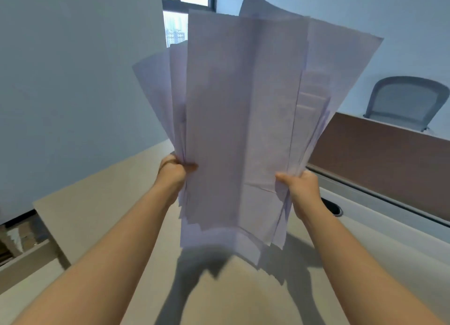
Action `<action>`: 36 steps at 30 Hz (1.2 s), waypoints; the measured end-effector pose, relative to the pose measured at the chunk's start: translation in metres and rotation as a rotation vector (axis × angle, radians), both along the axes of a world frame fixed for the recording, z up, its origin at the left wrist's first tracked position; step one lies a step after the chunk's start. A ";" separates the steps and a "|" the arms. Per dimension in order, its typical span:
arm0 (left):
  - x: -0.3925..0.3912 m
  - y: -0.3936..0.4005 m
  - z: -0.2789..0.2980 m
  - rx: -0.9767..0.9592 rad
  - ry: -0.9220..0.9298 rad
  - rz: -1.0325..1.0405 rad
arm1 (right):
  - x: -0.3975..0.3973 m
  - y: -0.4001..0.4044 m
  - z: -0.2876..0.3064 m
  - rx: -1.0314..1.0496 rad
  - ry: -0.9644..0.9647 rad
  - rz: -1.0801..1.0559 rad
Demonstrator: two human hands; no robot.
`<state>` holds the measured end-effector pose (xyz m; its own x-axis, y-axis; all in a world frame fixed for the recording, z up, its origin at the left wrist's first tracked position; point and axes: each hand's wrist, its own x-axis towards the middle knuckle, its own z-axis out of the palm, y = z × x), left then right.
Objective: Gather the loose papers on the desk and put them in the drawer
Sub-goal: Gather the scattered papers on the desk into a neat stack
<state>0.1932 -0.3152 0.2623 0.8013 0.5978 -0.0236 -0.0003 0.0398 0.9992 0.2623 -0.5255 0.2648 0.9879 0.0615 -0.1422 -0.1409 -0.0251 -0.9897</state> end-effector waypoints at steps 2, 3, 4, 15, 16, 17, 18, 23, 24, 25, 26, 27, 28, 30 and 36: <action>0.001 -0.003 0.012 0.002 -0.065 -0.043 | 0.002 0.000 0.006 0.029 -0.033 -0.014; 0.000 -0.006 0.015 -0.013 -0.085 -0.067 | 0.003 -0.001 0.008 0.049 -0.038 -0.017; -0.001 -0.007 0.016 -0.028 -0.093 -0.075 | 0.003 -0.001 0.009 0.066 -0.040 -0.012; 0.011 0.003 -0.028 -0.036 0.003 -0.121 | 0.015 -0.014 -0.025 0.019 0.014 0.116; 0.013 0.006 -0.032 -0.053 0.003 -0.128 | 0.017 -0.014 -0.027 0.014 0.024 0.127; 0.015 0.008 -0.036 -0.069 -0.002 -0.133 | 0.018 -0.014 -0.029 0.010 0.030 0.136; 0.017 0.010 -0.039 -0.080 -0.007 -0.132 | 0.020 -0.013 -0.030 0.013 0.031 0.142; 0.040 0.023 -0.034 -0.123 -0.072 -0.132 | 0.031 -0.007 -0.021 0.037 -0.039 0.158; 0.043 0.027 -0.031 -0.115 -0.082 -0.143 | 0.034 -0.007 -0.019 0.044 -0.052 0.157; 0.045 0.030 -0.029 -0.109 -0.085 -0.149 | 0.035 -0.007 -0.018 0.050 -0.059 0.156; 0.045 0.033 -0.029 -0.103 -0.084 -0.155 | 0.037 -0.007 -0.018 0.055 -0.062 0.157; 0.045 0.034 -0.031 -0.100 -0.072 -0.164 | 0.039 -0.007 -0.019 0.059 -0.062 0.159; 0.046 0.034 -0.034 -0.103 -0.056 -0.175 | 0.039 -0.006 -0.021 0.064 -0.059 0.160; 0.050 0.028 -0.040 -0.103 -0.038 -0.170 | 0.040 -0.001 -0.025 0.068 -0.050 0.147; 0.065 0.017 -0.029 -0.068 -0.106 -0.095 | 0.046 0.015 -0.019 0.089 -0.114 0.020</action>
